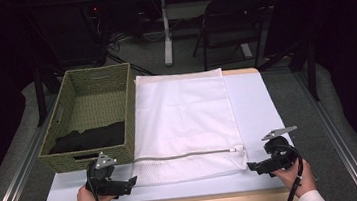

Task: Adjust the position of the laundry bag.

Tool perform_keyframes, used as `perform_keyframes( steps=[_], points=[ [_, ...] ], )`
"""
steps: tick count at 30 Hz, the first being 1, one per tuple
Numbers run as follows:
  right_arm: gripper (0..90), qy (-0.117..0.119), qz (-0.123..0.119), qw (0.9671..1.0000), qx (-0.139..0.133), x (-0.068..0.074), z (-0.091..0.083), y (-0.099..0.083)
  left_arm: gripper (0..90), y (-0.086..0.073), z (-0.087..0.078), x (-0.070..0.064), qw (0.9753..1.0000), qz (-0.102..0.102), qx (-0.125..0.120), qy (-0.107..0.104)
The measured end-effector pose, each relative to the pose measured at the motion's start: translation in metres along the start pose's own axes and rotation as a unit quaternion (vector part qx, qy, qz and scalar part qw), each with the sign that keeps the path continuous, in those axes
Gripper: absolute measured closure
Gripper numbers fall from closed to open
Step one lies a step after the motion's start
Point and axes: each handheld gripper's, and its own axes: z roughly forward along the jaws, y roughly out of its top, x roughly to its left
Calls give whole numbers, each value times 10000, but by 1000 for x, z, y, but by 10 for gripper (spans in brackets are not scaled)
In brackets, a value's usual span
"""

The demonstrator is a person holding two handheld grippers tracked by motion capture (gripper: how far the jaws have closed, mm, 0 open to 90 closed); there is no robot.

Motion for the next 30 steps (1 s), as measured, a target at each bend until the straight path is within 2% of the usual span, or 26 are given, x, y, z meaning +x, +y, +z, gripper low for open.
perform_keyframes(
  steps=[3, 9, 10, 13, 14, 17, 21, 22, 23, 25, 26, 27, 28, 29, 30],
  points=[
    [79, 41, -77, 9999, -51, 2, -1, 1, 56, 1, 0, -3, 9999, 61, -86, 61],
    [88, 47, -109, 9999, -115, 7, -1, 3, 73, 4, 6, -6, 10000, 92, 11, -33],
    [143, 76, -101, 9999, -92, 10, 2, 5, 88, 5, 9, -8, 9999, 132, 64, -51],
    [166, 121, -116, 9999, -8, 14, 5, 8, 112, 5, 13, -10, 9998, 145, 124, -68],
    [188, 108, -127, 9999, 13, 16, 8, 9, 122, 6, 16, -10, 9996, 170, 215, -95],
    [220, 156, -126, 9998, 58, 22, 14, 14, 145, 7, 19, -12, 9996, 156, 224, -123],
    [311, 68, -153, 9998, 130, 26, 24, 20, 182, 7, 24, -13, 9993, 170, 303, -171],
    [328, 14, -176, 9997, 168, 26, 26, 21, 204, 8, 27, -15, 9992, 189, 338, -118],
    [347, -85, -136, 9996, 239, 26, 26, 22, 232, 9, 28, -15, 9991, 195, 356, -89],
    [376, -7, -60, 9998, 202, 21, 28, 22, 302, 9, 32, -17, 9988, 189, 453, -42],
    [376, -7, -60, 9998, 202, 21, 28, 22, 308, 9, 32, -17, 9988, 189, 453, -42],
    [421, -40, 160, 9997, 190, 16, 26, 23, 317, 10, 34, -18, 9987, 208, 471, -31],
    [421, -40, 160, 9997, 190, 16, 26, 23, 317, 10, 36, -19, 9986, 230, 480, -20],
    [429, 15, 268, 9994, 196, 14, 27, 23, 328, 11, 37, -20, 9983, 240, 536, 26],
    [456, -60, 341, 9989, 312, 13, 29, 22, 334, 11, 38, -20, 9983, 213, 543, 64]
  ],
)
